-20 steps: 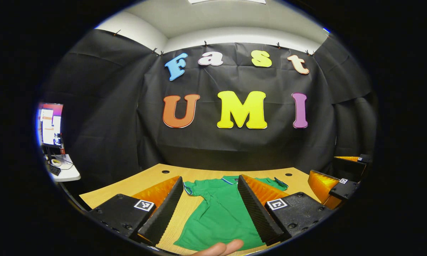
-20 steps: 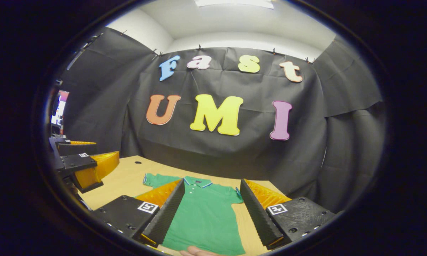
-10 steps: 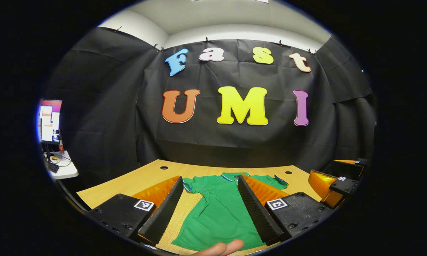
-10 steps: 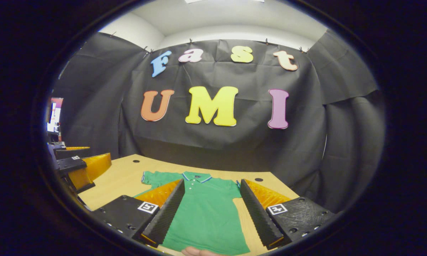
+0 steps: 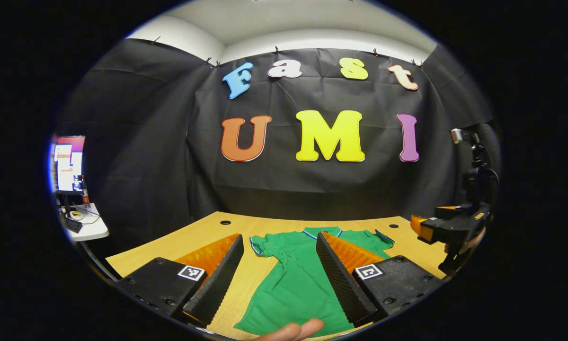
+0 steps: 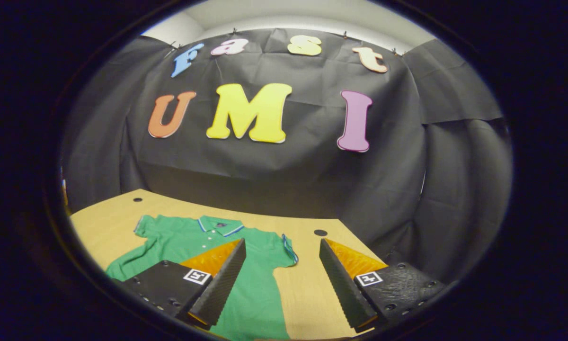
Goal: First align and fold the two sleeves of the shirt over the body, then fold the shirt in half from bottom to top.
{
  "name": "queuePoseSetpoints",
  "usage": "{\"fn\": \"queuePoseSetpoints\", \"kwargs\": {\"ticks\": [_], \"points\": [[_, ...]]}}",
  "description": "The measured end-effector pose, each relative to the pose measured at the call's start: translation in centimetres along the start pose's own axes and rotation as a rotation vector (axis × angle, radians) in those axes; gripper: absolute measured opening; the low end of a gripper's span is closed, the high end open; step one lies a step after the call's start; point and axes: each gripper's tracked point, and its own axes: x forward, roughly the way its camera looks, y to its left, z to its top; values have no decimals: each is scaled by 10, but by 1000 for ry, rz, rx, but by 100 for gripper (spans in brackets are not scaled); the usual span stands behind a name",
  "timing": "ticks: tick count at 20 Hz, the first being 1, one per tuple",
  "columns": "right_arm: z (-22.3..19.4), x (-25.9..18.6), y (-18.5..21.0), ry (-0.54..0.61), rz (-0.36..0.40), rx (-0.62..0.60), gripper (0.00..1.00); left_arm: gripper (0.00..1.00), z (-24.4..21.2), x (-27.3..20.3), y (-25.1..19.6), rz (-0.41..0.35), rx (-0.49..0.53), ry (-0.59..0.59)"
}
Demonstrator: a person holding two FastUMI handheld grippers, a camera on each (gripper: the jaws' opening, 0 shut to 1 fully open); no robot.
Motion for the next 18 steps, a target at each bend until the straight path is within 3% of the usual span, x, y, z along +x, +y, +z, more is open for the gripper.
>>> {"fn": "queuePoseSetpoints", "kwargs": {"ticks": [7,14,15,18], "points": [[-68,135,-15,241,4,-15,97,99,-12,11,7,13,4,33],[-123,194,-7,465,75,67,82,99,-29,26,14,32,-21,81],[-130,200,-11,487,66,64,72,99,-34,29,13,33,-20,95],[-134,211,-11,503,66,71,67,99,-44,33,8,29,-9,123]]}}
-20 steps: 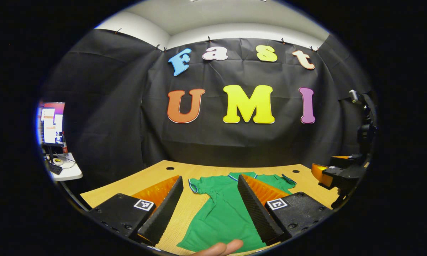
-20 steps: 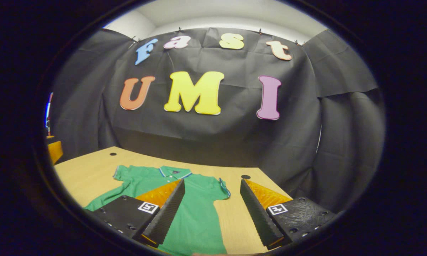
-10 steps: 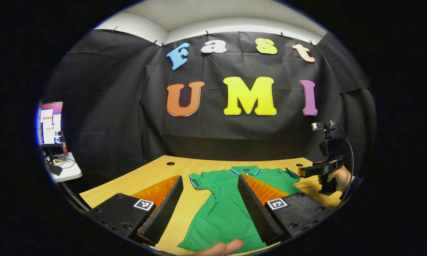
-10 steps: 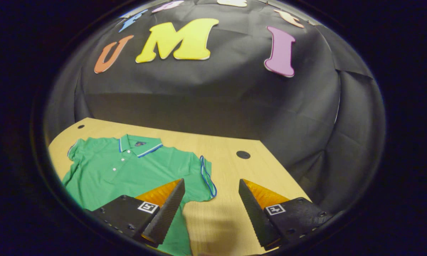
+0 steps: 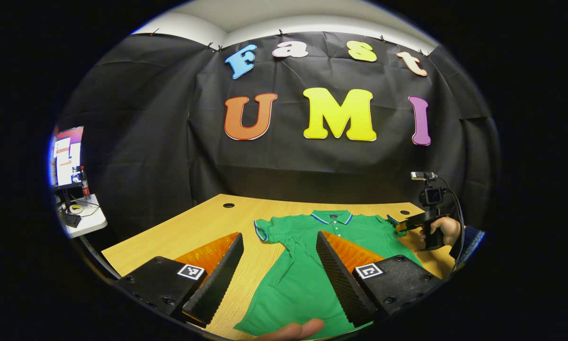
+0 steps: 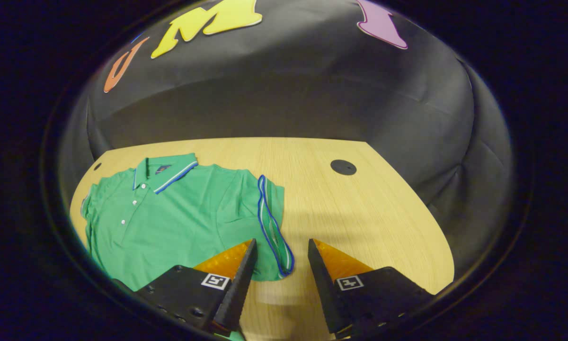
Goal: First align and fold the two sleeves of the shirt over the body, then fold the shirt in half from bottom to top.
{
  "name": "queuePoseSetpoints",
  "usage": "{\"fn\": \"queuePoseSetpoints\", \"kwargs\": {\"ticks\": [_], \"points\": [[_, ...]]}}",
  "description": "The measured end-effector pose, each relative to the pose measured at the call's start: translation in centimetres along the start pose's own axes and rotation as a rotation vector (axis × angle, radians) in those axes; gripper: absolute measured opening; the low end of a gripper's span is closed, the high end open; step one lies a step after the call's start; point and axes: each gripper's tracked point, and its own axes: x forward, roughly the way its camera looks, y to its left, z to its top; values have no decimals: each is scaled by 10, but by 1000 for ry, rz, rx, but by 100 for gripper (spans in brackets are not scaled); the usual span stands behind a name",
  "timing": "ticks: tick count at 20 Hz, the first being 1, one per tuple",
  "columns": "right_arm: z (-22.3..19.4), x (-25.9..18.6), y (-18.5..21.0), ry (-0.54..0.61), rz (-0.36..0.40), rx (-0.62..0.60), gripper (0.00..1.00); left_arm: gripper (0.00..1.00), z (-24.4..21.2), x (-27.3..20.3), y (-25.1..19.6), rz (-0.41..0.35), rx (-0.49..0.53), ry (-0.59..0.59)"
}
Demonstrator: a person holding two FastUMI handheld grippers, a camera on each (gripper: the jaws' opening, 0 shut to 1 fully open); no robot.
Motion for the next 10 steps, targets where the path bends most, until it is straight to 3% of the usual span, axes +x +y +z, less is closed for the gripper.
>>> {"fn": "queuePoseSetpoints", "kwargs": {"ticks": [1,2,3,4,5,7,10], "points": [[2,3,-2,-1,-2,19,65,100,-2,1,-2,-5,5,6],[3,4,-3,4,4,39,57,100,-5,2,-5,-9,9,9],[2,4,1,11,24,66,42,100,-5,3,-7,-12,12,8],[3,4,2,16,41,97,39,100,-3,3,-8,-16,14,-3],[4,4,5,21,59,136,23,99,0,3,-10,-20,16,-14],[2,6,7,33,70,192,2,99,2,3,-12,-26,18,-27],[8,0,1,10,46,163,1,99,7,1,-7,-18,22,-41]]}}
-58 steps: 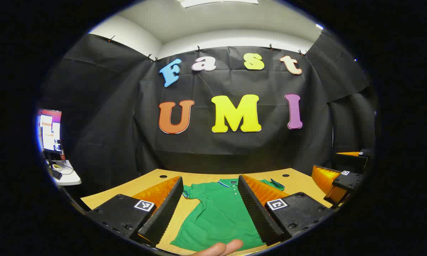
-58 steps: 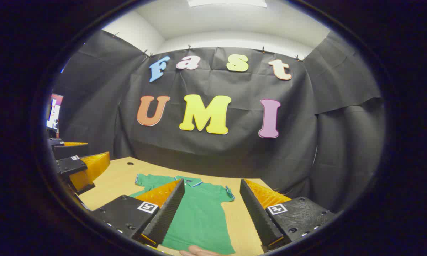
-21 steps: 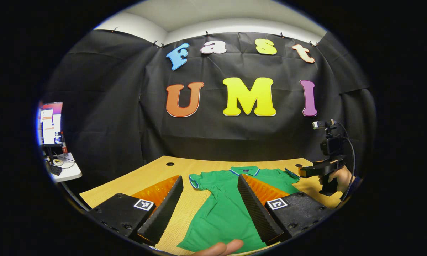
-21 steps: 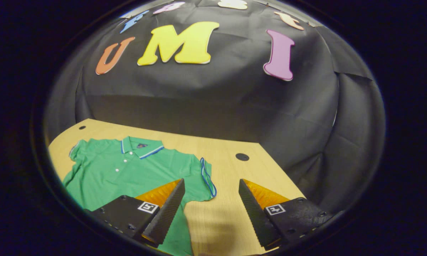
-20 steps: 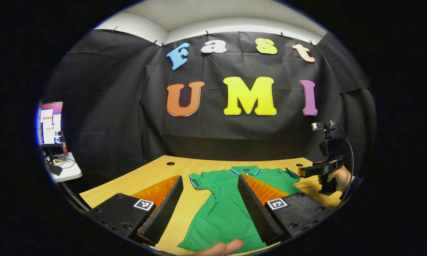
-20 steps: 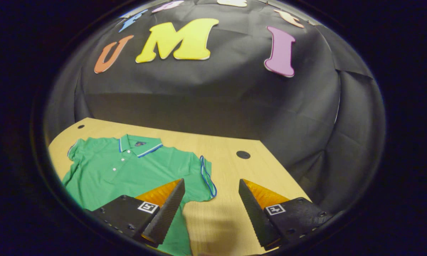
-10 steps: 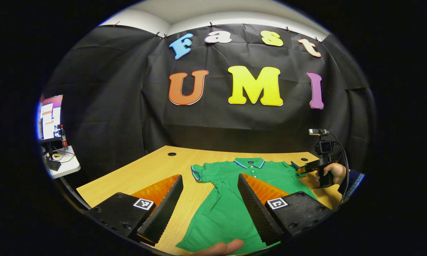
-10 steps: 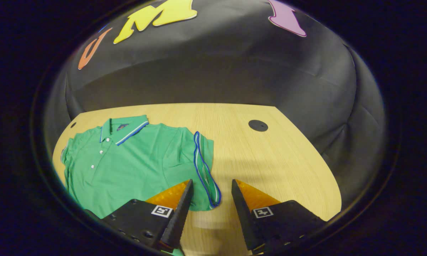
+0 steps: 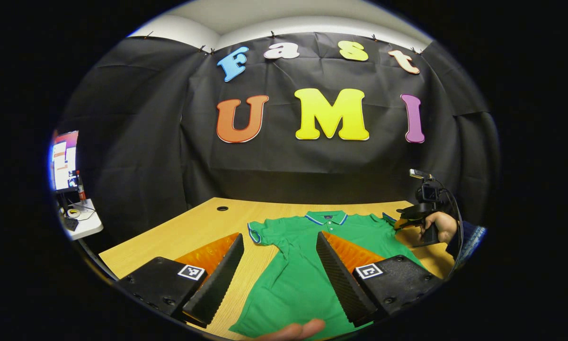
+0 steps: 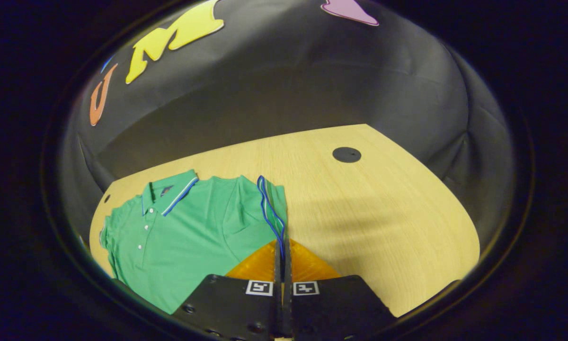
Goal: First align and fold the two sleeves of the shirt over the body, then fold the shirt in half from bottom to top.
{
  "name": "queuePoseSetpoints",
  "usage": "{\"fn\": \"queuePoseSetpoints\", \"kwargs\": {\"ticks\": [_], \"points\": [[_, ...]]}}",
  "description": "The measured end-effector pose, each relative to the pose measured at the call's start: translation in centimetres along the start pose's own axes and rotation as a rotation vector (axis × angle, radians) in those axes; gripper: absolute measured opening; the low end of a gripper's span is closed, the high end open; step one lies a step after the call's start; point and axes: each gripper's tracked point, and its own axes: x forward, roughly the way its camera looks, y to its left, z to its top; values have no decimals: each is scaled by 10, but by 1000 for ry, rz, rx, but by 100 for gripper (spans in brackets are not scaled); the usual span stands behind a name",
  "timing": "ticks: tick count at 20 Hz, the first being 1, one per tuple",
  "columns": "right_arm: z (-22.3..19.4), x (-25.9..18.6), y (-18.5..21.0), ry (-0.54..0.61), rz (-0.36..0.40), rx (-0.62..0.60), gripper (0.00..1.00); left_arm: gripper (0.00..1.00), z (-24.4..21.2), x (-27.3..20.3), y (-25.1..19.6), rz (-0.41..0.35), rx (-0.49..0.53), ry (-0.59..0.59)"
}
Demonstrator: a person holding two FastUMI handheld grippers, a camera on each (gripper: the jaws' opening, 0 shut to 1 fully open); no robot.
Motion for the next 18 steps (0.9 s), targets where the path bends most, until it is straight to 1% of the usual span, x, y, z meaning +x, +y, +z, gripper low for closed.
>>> {"fn": "queuePoseSetpoints", "kwargs": {"ticks": [3,5,7,8,10,13,14,17,18], "points": [[21,-22,6,-54,5,-4,1,99,4,-2,7,11,-18,-8],[29,-34,16,-79,3,-45,0,99,6,-2,14,20,-30,-10],[34,-43,33,-102,4,-103,1,99,9,-4,22,38,-34,-13],[35,-47,46,-107,27,-122,1,99,11,-5,25,44,-38,-19],[36,-47,65,-111,36,-150,1,99,16,-8,28,46,-49,-29],[26,-40,96,-93,50,-179,1,100,18,-8,31,38,-63,-37],[21,-37,107,-82,62,-184,1,99,17,-7,32,38,-67,-33],[7,-29,135,-47,103,-165,0,99,16,-6,39,50,-72,-28],[4,-26,143,-39,117,-155,3,99,16,-5,42,57,-75,-29]]}}
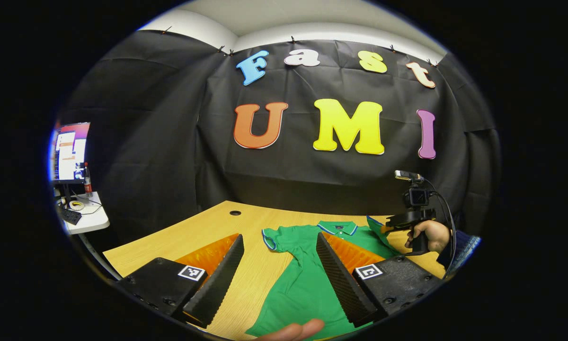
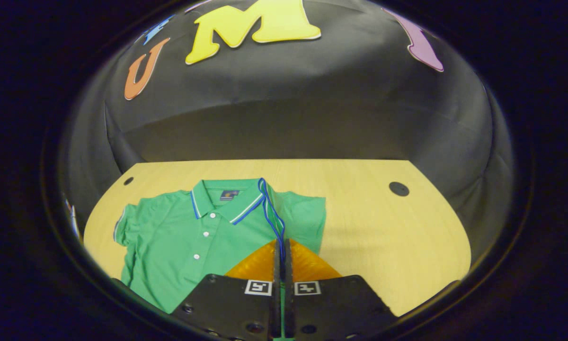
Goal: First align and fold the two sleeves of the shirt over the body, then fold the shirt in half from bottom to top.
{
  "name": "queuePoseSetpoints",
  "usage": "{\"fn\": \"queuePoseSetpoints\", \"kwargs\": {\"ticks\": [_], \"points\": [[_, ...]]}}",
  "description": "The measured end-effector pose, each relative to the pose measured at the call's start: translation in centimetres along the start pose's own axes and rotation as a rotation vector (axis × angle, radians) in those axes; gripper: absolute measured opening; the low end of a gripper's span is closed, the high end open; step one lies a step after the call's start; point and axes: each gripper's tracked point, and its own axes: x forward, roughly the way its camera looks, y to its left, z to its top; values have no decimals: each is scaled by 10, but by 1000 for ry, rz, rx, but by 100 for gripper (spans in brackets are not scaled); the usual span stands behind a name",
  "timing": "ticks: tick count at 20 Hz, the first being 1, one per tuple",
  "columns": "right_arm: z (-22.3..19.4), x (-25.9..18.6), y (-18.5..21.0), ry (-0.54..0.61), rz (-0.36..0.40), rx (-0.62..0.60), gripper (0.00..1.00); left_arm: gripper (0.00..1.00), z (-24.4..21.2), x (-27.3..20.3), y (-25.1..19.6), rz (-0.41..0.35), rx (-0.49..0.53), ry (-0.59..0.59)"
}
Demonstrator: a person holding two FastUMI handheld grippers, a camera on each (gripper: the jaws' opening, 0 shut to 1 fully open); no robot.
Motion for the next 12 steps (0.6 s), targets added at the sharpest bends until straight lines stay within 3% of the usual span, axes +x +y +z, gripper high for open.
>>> {"fn": "queuePoseSetpoints", "kwargs": {"ticks": [1,5,12], "points": [[-3,-1,7,8,19,2,12,99,0,1,2,5,-4,0],[8,-23,12,-60,31,-13,92,98,-7,6,2,11,-23,13],[48,-134,4,-306,34,-40,94,96,-23,21,-10,12,4,45]]}}
